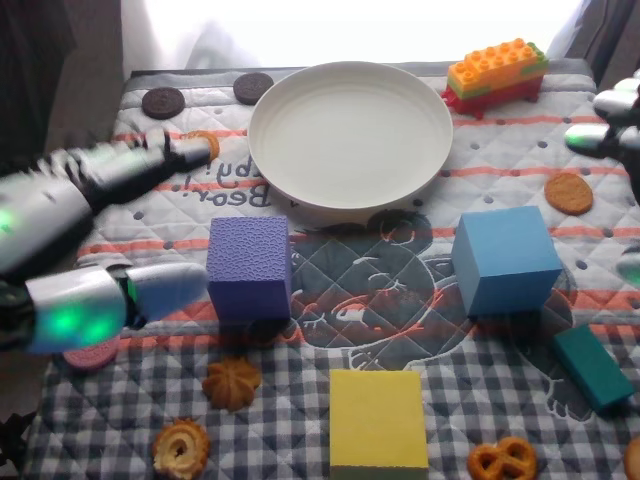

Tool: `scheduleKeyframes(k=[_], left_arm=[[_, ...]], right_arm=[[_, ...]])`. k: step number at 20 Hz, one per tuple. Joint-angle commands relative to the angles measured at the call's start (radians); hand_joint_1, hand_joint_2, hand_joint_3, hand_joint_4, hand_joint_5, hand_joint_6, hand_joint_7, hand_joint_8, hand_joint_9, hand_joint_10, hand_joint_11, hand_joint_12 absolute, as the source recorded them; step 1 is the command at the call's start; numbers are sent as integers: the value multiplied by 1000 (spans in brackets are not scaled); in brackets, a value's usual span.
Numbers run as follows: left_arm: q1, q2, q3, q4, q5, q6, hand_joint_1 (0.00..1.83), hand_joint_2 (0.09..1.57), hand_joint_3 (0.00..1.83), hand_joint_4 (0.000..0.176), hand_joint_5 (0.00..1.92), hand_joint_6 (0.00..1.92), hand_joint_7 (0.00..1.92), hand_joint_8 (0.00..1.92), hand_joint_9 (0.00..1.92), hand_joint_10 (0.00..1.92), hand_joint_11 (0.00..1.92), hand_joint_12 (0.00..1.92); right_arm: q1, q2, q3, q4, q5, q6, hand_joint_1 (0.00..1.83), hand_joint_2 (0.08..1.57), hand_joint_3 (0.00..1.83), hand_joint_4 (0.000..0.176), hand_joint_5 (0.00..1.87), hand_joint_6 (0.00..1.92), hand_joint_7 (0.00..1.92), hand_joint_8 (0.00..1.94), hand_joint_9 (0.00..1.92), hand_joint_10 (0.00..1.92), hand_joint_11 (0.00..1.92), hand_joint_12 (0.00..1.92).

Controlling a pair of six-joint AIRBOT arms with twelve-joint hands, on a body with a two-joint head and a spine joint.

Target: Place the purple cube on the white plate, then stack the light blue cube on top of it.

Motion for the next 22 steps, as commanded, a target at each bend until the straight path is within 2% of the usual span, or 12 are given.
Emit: scheduleKeyframes(k=[1, 2, 3, 4, 5, 10, 12, 15, 18, 20, 21, 22], left_arm=[[-2, 1, -5, 22, -103, -3, 351, 1018, 0, 176, 96, 2, 0, 0, 0, 0, 0, 4], [-10, -8, 1, 24, -73, -3, 407, 955, 0, 176, 62, 0, 0, 0, 0, 0, 0, 0], [-14, -13, 4, 24, -63, -3, 387, 937, 0, 176, 22, 0, 0, 0, 0, 0, 0, 0], [-30, -30, 18, 24, -34, -3, 463, 893, 0, 176, 4, 0, 0, 0, 0, 0, 0, 0], [-42, -41, 32, 24, -8, -3, 441, 900, 0, 176, 0, 0, 0, 0, 0, 0, 0, 0], [-152, -127, 130, 49, 174, -2, 581, 823, 0, 176, 6, 2, 0, 0, 0, 0, 0, 0], [-207, -165, 177, 65, 264, -2, 555, 853, 0, 176, 0, 0, 0, 0, 0, 0, 0, 0], [-243, -189, 205, 89, 331, -2, 715, 795, 0, 176, 0, 0, 0, 0, 0, 0, 0, 0], [-268, -202, 225, 106, 381, -1, 761, 804, 0, 176, 0, 0, 35, 11, 46, 15, 40, 19], [-272, -203, 231, 104, 394, -2, 805, 840, 2, 176, 34, 3, 243, 12, 238, 18, 128, 86], [-272, -204, 233, 101, 395, -2, 851, 852, 1, 176, 143, 7, 352, 9, 334, 16, 169, 137], [-274, -208, 235, 97, 394, -2, 918, 897, 8, 125, 320, 27, 526, 18, 522, 4, 171, 413]], right_arm=[[13, 0, -1, 12, 120, 2, 211, 1134, 0, 167, 221, 0, 165, 0, 133, 3, 0, 434], [12, -1, 0, 13, 117, 2, 178, 1103, 0, 174, 151, 0, 113, 0, 57, 0, 0, 333], [12, -1, 0, 14, 115, 2, 185, 1083, 0, 176, 104, 11, 71, 10, 11, 0, 0, 144], [11, -2, 0, 15, 111, 2, 225, 1062, 0, 176, 86, 7, 22, 2, 1, 0, 0, 28], [11, -2, 1, 16, 108, 2, 252, 1027, 0, 176, 58, 2, 4, 0, 0, 0, 0, 5], [11, -12, 8, 15, 85, 2, 214, 965, 0, 176, 36, 5, 0, 0, 0, 0, 0, 0], [7, -16, 9, 15, 78, 2, 212, 972, 0, 176, 40, 6, 0, 0, 0, 0, 0, 0], [6, -22, 12, 15, 69, 2, 188, 992, 6, 176, 5, 0, 0, 0, 0, 0, 0, 0], [3, -26, 11, 14, 61, 3, 181, 1007, 9, 176, 8, 2, 0, 0, 0, 0, 0, 0], [0, -27, 11, 14, 57, 5, 169, 1018, 11, 176, 0, 0, 0, 0, 0, 0, 0, 0], [-1, -28, 11, 14, 56, 7, 165, 1024, 12, 176, 0, 0, 0, 0, 0, 0, 0, 0], [-1, -28, 11, 14, 56, 8, 170, 1028, 12, 176, 0, 0, 0, 0, 0, 0, 0, 0]])
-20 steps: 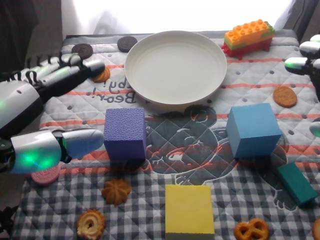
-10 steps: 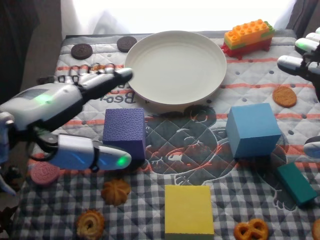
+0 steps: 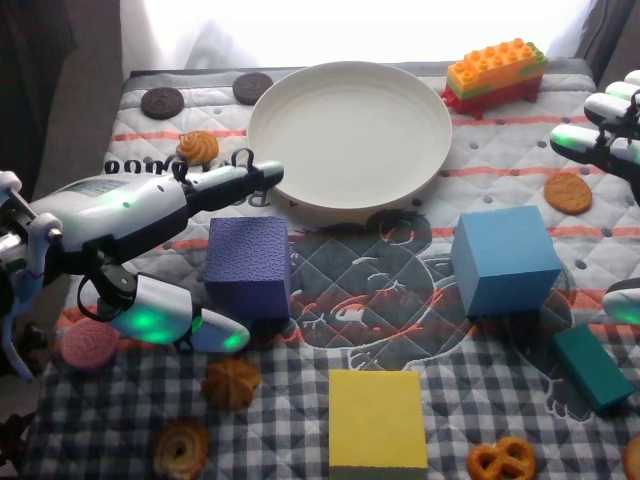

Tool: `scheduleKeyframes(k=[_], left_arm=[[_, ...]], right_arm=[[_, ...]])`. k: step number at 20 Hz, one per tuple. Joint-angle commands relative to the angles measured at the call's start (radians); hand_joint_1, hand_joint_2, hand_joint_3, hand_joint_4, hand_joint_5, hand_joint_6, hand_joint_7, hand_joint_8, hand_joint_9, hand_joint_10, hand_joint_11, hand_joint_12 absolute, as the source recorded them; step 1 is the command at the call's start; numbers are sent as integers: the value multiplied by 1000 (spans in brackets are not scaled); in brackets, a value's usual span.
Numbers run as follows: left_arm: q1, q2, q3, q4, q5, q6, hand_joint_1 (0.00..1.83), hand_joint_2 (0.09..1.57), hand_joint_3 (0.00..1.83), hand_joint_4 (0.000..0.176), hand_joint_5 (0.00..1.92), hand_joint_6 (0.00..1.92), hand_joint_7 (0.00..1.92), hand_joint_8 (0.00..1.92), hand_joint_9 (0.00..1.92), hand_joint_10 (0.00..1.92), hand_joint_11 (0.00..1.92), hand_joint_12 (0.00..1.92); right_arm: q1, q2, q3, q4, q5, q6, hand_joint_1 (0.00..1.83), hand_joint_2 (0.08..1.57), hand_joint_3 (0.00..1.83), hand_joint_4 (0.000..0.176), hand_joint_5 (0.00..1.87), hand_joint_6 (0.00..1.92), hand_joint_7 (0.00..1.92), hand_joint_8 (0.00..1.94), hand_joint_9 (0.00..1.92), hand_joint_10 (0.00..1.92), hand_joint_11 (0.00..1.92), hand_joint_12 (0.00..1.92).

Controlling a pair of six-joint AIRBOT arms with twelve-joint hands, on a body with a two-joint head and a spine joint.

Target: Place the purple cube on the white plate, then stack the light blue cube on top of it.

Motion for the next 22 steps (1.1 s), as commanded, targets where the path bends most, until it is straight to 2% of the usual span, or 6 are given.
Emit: scheduleKeyframes(k=[1, 2, 3, 4, 5, 22], left_arm=[[-23, -11, 4, 1, -99, -2, 953, 930, 0, 84, 469, 17, 624, 7, 625, 8, 127, 723], [-28, -18, 6, 0, -106, -2, 1012, 969, 0, 18, 698, 21, 783, 43, 759, 66, 155, 927], [-31, -22, 6, 0, -112, -2, 1017, 1086, 7, 118, 904, 806, 816, 302, 643, 634, 283, 1301], [-36, -25, 6, 1, -124, -2, 1191, 1149, 1, 0, 1019, 714, 770, 1274, 631, 1296, 504, 1692], [-38, -24, 3, 2, -136, -2, 1223, 1178, 3, 0, 969, 774, 764, 1516, 662, 1642, 665, 1875], [-312, -245, 336, -103, 61, -33, 1277, 1049, 2, 0, 1240, 339, 1084, 1015, 1088, 622, 801, 1227]], right_arm=[[5, 1, 4, 17, 116, 6, 163, 1033, 12, 176, 0, 0, 0, 0, 0, 0, 0, 0], [5, 1, 4, 17, 116, 7, 153, 1040, 12, 176, 0, 0, 0, 0, 0, 0, 0, 0], [5, 0, 4, 17, 116, 7, 146, 1048, 14, 176, 0, 0, 0, 0, 0, 0, 0, 0], [4, -2, 4, 17, 116, 8, 135, 1055, 14, 176, 0, 0, 0, 0, 0, 0, 0, 0], [3, -2, 4, 17, 116, 8, 120, 1064, 15, 176, 1, 0, 0, 0, 0, 0, 0, 0], [1, -32, 24, 16, 110, 14, 130, 1132, 7, 176, 13, 0, 0, 0, 0, 0, 0, 0]])
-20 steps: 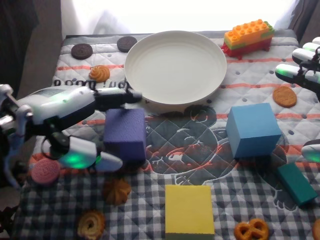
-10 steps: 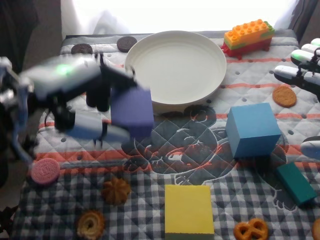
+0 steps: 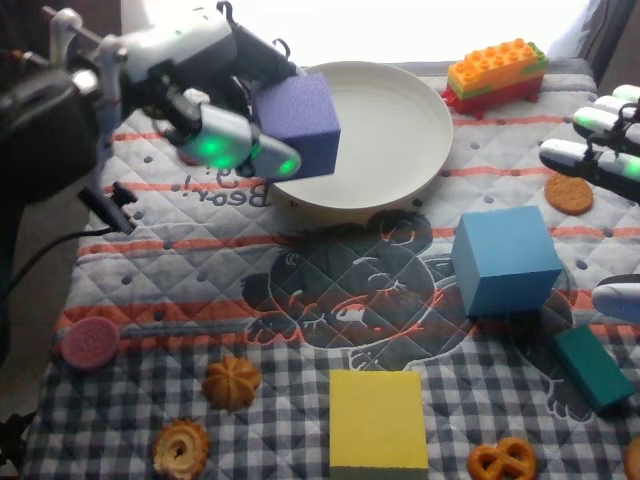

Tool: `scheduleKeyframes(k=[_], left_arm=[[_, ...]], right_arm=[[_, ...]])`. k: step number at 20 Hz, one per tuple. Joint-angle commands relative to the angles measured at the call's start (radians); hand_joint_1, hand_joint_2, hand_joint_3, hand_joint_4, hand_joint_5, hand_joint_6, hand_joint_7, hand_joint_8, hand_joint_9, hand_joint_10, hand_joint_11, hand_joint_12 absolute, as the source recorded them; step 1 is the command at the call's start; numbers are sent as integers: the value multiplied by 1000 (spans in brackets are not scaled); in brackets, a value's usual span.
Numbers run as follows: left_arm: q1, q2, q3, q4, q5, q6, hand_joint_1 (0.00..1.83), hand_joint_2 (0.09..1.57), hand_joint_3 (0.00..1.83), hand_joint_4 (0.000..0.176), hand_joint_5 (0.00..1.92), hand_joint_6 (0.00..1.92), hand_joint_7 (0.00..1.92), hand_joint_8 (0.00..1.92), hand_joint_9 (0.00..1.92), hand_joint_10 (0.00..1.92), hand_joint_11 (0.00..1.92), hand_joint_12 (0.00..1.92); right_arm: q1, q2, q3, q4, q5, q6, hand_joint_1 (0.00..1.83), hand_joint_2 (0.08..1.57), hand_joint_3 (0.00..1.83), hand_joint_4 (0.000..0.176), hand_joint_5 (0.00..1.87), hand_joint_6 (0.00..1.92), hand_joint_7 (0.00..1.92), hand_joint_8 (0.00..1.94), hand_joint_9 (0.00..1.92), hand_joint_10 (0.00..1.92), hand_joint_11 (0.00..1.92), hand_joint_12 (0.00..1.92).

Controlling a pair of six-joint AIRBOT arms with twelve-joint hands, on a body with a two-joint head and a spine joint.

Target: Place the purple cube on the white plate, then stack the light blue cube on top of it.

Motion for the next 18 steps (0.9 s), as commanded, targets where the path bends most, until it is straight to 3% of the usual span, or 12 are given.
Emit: scheduleKeyframes(k=[1, 2, 3, 5, 8, 9, 11, 13, 15, 16, 17, 18], left_arm=[[-18, -10, 17, -11, -63, -6, 1282, 1058, 5, 0, 1244, 285, 1051, 1103, 1018, 806, 769, 1331], [-29, -40, 58, -32, -42, -6, 1283, 1062, 0, 0, 1235, 291, 1055, 1103, 982, 877, 722, 1376], [-37, -62, 90, -48, -27, -6, 1281, 1047, 2, 0, 1235, 333, 1095, 1010, 946, 841, 633, 1283], [-47, -113, 156, -86, 10, -6, 1271, 1047, 3, 0, 1152, 531, 1136, 897, 1006, 668, 656, 1133], [-57, -185, 248, -134, 64, -6, 1268, 1105, 1, 0, 1108, 494, 967, 1243, 938, 778, 659, 1324], [-61, -210, 273, -140, 73, -6, 1271, 1101, 1, 0, 1110, 490, 983, 1222, 968, 744, 704, 1244], [-63, -243, 303, -140, 82, -6, 1275, 1092, 0, 0, 1170, 373, 987, 1216, 992, 793, 697, 1313], [-63, -256, 316, -128, 89, -5, 1269, 1090, 1, 0, 1150, 469, 983, 1191, 948, 722, 688, 1176], [-62, -261, 327, -125, 101, -5, 1259, 1121, 0, 0, 1067, 592, 929, 1290, 804, 831, 614, 1313], [-61, -267, 335, -123, 105, -5, 1137, 1102, 0, 0, 1028, 844, 795, 854, 675, 1013, 531, 1426], [-59, -273, 344, -122, 109, -5, 966, 1040, 0, 12, 813, 290, 728, 546, 550, 857, 290, 1330], [-58, -278, 351, -119, 113, -5, 859, 990, 0, 88, 649, 61, 677, 227, 502, 591, 144, 1295]], right_arm=[[3, 1, 9, 15, 115, 5, 143, 1135, 6, 176, 18, 2, 0, 0, 0, 0, 0, 0], [3, -2, 11, 14, 115, 7, 139, 1138, 6, 176, 12, 0, 0, 0, 0, 0, 0, 0], [3, -4, 13, 13, 114, 10, 151, 1141, 6, 176, 15, 1, 0, 0, 0, 0, 0, 0], [3, -13, 19, 11, 112, 13, 159, 1145, 4, 176, 30, 5, 8, 2, 0, 0, 0, 0], [5, -30, 29, 3, 105, 15, 153, 1150, 5, 176, 34, 5, 0, 0, 0, 0, 0, 0], [9, -37, 36, -2, 100, 21, 154, 1154, 6, 176, 41, 7, 3, 1, 0, 0, 0, 0], [15, -49, 48, -12, 96, 36, 143, 1153, 3, 176, 52, 7, 10, 3, 0, 0, 0, 0], [18, -56, 56, -18, 95, 50, 153, 1156, 3, 176, 72, 12, 22, 6, 0, 0, 0, 0], [21, -63, 59, -27, 95, 56, 145, 1166, 6, 176, 68, 6, 17, 2, 0, 0, 0, 0], [21, -66, 62, -29, 95, 61, 132, 1169, 5, 176, 73, 6, 17, 1, 0, 0, 0, 0], [21, -70, 66, -31, 95, 68, 139, 1165, 2, 176, 76, 5, 10, 0, 0, 0, 0, 0], [21, -73, 70, -33, 95, 73, 134, 1175, 6, 176, 65, 1, 2, 0, 0, 0, 0, 0]])
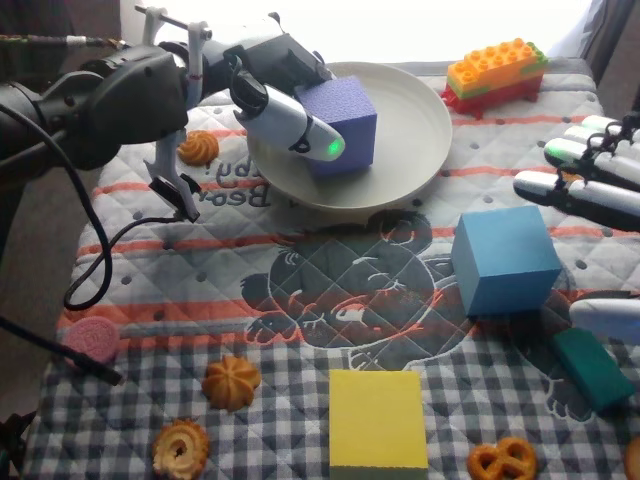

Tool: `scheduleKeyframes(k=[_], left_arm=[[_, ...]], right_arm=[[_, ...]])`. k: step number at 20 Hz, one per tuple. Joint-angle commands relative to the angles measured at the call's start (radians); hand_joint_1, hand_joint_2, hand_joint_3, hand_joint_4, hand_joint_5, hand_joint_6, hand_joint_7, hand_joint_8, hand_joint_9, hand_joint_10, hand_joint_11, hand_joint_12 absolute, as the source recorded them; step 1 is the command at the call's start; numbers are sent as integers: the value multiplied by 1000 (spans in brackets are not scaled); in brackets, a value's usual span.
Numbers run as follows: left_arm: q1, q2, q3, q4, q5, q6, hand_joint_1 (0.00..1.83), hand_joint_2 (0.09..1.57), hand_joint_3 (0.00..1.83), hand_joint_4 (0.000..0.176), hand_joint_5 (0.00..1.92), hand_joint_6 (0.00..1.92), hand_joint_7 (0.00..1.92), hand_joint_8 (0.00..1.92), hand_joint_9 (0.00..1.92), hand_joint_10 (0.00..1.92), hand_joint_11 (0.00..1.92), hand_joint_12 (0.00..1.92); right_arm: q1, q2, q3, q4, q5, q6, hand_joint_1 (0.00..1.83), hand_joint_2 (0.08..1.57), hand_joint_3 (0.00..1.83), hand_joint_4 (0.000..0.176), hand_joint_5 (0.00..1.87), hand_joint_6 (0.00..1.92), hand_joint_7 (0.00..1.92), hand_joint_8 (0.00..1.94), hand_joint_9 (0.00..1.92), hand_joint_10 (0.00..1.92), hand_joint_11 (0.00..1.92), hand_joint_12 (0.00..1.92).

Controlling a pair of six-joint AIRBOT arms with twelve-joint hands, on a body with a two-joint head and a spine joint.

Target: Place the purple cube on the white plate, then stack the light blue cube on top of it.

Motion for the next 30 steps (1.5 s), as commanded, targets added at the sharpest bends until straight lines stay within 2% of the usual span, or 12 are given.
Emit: scheduleKeyframes(k=[1, 3, 6, 10, 11, 17, 20, 23, 24, 26, 27, 30], left_arm=[[-12, -3, 3, 7, -80, -5, 834, 957, 1, 131, 538, 11, 651, 60, 516, 384, 88, 1237], [-12, -4, 4, 11, -79, -5, 813, 910, 0, 172, 272, 2, 425, 2, 409, 90, 3, 965], [-9, -6, 3, 10, -88, -5, 815, 826, 0, 176, 43, 0, 217, 0, 300, 3, 0, 828], [3, 9, -26, 9, -110, -5, 725, 830, 0, 176, 0, 0, 83, 4, 212, 2, 0, 549], [6, 14, -35, 9, -117, -5, 693, 830, 0, 176, 0, 0, 62, 3, 192, 1, 0, 607], [28, 70, -118, 11, -178, -5, 706, 838, 0, 176, 0, 0, 16, 3, 175, 5, 0, 704], [33, 107, -148, 11, -195, -15, 666, 859, 2, 176, 0, 0, 35, 2, 154, 6, 0, 476], [40, 145, -187, 13, -224, -15, 617, 863, 2, 176, 0, 0, 26, 2, 165, 3, 0, 491], [40, 155, -197, 14, -232, -15, 639, 852, 0, 176, 0, 0, 48, 2, 187, 4, 0, 560], [40, 173, -220, 20, -257, -16, 619, 843, 0, 176, 0, 0, 70, 3, 185, 2, 0, 640], [40, 182, -230, 22, -269, -16, 636, 840, 0, 176, 0, 0, 44, 0, 181, 0, 0, 653], [66, 241, -303, 42, -348, -33, 678, 848, 1, 176, 3, 0, 32, 0, 193, 3, 0, 665]], right_arm=[[13, 3, 6, 17, 122, 8, 154, 1180, 5, 176, 70, 3, 4, 1, 0, 0, 0, 0], [15, 3, 7, 15, 122, 8, 136, 1184, 5, 176, 64, 0, 0, 0, 0, 0, 0, 0], [15, 1, 8, 14, 122, 9, 135, 1177, 0, 176, 73, 1, 2, 1, 0, 0, 0, 0], [16, 0, 9, 15, 122, 9, 204, 1189, 2, 176, 87, 12, 27, 6, 0, 0, 0, 0], [16, 0, 9, 15, 122, 9, 229, 1192, 2, 166, 91, 10, 9, 2, 0, 0, 0, 0], [18, -3, 10, 16, 122, 11, 163, 1190, 2, 176, 72, 3, 0, 0, 0, 0, 0, 0], [18, -3, 9, 16, 122, 20, 244, 1173, 0, 176, 100, 10, 0, 0, 0, 0, 0, 0], [18, -3, 9, 17, 122, 27, 292, 1166, 0, 138, 154, 18, 1, 0, 0, 0, 1, 0], [17, -3, 9, 17, 121, 27, 316, 1164, 0, 136, 151, 12, 0, 0, 0, 0, 0, 0], [17, -3, 8, 18, 121, 29, 325, 1168, 0, 143, 147, 4, 0, 0, 0, 0, 0, 0], [17, -3, 7, 19, 121, 30, 265, 1173, 2, 159, 126, 2, 0, 0, 0, 0, 0, 0], [17, -3, 4, 21, 120, 32, 184, 1191, 7, 159, 123, 1, 0, 0, 0, 0, 0, 0]])
